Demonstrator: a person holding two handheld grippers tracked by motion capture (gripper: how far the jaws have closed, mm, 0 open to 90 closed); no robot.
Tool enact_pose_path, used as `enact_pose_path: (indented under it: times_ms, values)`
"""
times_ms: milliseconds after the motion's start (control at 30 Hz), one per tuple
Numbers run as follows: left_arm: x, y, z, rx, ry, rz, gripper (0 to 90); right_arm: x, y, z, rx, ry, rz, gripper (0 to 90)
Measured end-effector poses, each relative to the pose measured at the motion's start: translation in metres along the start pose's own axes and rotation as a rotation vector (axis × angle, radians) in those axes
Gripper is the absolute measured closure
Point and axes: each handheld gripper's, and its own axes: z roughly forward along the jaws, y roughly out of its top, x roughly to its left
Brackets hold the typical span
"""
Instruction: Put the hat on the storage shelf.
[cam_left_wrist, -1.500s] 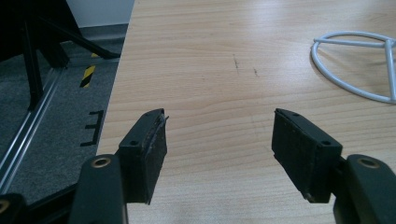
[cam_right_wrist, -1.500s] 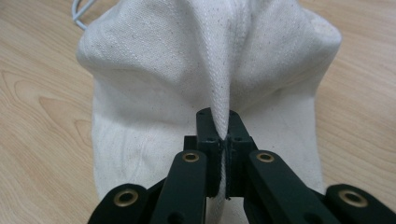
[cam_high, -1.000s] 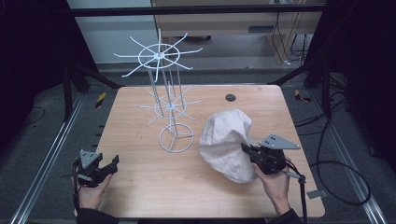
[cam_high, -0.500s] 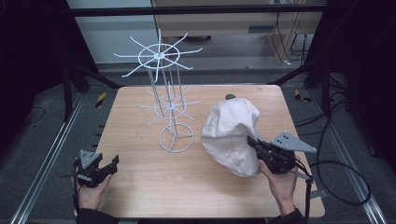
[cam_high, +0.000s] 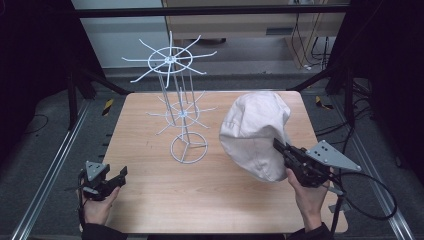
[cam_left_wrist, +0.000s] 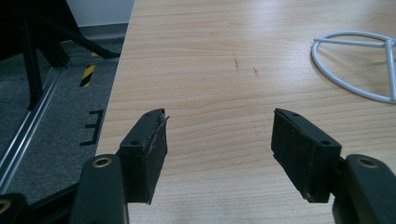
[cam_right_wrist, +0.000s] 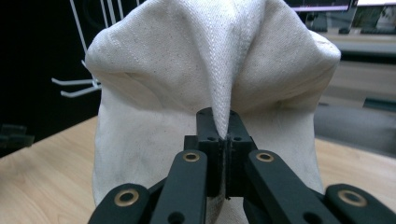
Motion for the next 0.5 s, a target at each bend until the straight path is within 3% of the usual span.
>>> enact_pose_path:
  times_ms: [167, 200, 500]
  values:
    - [0.0, 0.0, 0.001, 0.001, 0.002, -0.001, 35.8, 0.002, 0.008, -0.005, -0.056, -0.01, -0.002, 88.4]
    - [0.0, 0.0, 0.001, 0.001, 0.002, -0.001, 35.8, 0.003, 0.012, -0.006, -0.088, -0.014, 0.002, 88.4]
    - [0.0, 0.0, 0.001, 0.001, 0.002, 0.0, 35.9, 0.008, 0.028, -0.005, -0.158, 0.0, 0.002, 88.4]
